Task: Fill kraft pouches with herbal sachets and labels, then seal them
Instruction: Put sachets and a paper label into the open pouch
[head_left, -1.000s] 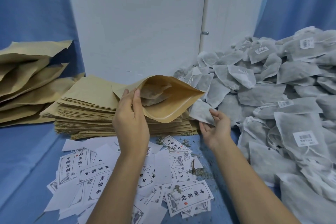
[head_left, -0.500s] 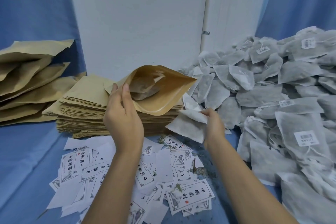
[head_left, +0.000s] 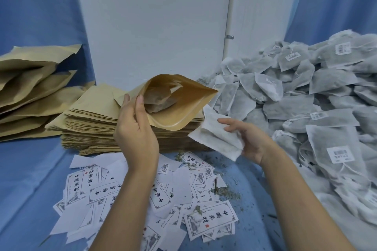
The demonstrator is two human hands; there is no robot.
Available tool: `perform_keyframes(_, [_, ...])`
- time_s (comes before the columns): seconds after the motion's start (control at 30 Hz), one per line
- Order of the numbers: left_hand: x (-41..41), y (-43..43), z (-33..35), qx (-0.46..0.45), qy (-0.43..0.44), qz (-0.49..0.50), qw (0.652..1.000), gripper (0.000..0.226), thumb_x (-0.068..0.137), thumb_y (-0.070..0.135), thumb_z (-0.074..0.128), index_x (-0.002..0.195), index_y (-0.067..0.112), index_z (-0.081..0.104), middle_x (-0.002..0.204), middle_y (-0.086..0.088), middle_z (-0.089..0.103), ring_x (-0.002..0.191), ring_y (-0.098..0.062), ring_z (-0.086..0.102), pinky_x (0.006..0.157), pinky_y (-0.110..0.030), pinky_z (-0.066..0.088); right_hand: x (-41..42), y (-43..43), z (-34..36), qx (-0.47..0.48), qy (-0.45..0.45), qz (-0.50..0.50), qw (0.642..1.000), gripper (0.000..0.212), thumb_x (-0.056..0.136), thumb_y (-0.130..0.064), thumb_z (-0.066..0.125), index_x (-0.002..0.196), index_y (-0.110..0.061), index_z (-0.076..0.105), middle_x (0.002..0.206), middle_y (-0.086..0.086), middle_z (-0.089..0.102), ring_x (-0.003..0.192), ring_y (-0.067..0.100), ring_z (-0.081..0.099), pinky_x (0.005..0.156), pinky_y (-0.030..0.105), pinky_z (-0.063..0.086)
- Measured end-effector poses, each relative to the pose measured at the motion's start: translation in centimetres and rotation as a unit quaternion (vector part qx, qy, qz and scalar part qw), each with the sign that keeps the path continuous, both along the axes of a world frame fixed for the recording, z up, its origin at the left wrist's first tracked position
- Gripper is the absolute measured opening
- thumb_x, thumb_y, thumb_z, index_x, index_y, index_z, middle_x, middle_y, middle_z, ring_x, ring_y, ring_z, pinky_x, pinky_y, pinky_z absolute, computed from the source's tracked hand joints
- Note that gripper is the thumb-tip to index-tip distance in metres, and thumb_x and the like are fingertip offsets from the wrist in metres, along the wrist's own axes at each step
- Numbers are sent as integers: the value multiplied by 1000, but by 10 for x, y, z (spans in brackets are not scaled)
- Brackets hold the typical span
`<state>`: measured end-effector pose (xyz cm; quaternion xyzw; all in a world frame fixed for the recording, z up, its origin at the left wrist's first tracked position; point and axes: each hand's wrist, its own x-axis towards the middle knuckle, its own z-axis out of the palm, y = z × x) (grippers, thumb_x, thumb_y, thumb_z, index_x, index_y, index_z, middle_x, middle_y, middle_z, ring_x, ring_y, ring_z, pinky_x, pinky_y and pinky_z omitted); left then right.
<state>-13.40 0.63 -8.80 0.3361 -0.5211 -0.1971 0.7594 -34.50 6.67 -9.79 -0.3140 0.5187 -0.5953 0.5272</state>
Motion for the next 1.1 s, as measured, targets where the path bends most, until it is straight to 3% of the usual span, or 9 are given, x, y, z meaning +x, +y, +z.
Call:
perform_keyframes(0.17, [0,-3,-6,-29,-67,11,997,31,98,20,47,114,0,64,115,19,45,126,-14,42,97,0,28,6,17,10,-110,5,265,958,32,60,-8,71,90,-16,78,95,2,72,83,14,69,69,25,56])
perform_keyframes(0.27, [0,-5,-13,-17,-119,-5,993,30,98,21,46,113,3,66,117,7,54,131,-14,39,105,-18,32,15,20,20,-160,-31,310,937,33,63,-11,81,96,-12,77,96,4,74,84,13,71,71,23,57])
perform_keyframes(0.4, [-4,-3,-17,-20,-142,-28,989,41,97,31,39,116,6,65,117,4,57,132,-13,38,105,-12,28,32,8,38,-143,-23,195,970,38,80,-3,61,118,-5,67,114,11,68,94,19,68,76,29,58])
perform_keyframes(0.57, [-7,-1,-20,-20,-152,-37,987,50,93,38,36,117,5,64,118,3,59,134,-17,39,106,-16,28,70,-22,54,-95,36,-42,994,17,89,3,58,104,2,65,84,10,64,67,15,62,48,23,54])
perform_keyframes(0.67, [-9,-2,-19,-19,-135,-40,990,51,93,40,35,117,5,64,117,9,56,133,-15,40,105,-16,29,90,-47,62,-87,136,-115,980,17,89,6,53,84,-5,65,91,14,64,81,22,61,74,37,59])
perform_keyframes(0.73, [-12,0,-17,-21,-118,-41,992,48,95,39,37,116,6,65,116,11,56,131,-13,41,105,-15,30,100,-64,64,-76,156,-166,971,20,88,6,47,94,-1,65,105,18,66,99,31,62,91,48,53])
perform_keyframes(0.87, [-20,6,-12,-25,-86,-37,995,35,97,28,44,110,6,68,112,17,53,125,-7,44,103,-18,35,118,-87,61,-41,186,-169,967,31,95,-3,40,120,1,58,117,18,62,101,28,59,85,33,48])
perform_keyframes(1.0, [-23,12,-11,-15,-105,-42,993,36,97,30,44,110,7,68,114,8,63,125,-7,45,103,-18,35,124,-82,54,-53,187,-155,969,18,98,-6,39,95,-8,57,95,14,57,83,24,56,69,26,49])
perform_keyframes(1.1, [-21,11,-10,-13,-137,-54,989,47,95,39,37,113,8,67,120,-2,64,129,-12,45,101,-7,29,120,-80,57,-16,267,-122,956,19,99,-9,38,93,-9,56,114,18,61,107,32,59,73,29,45])
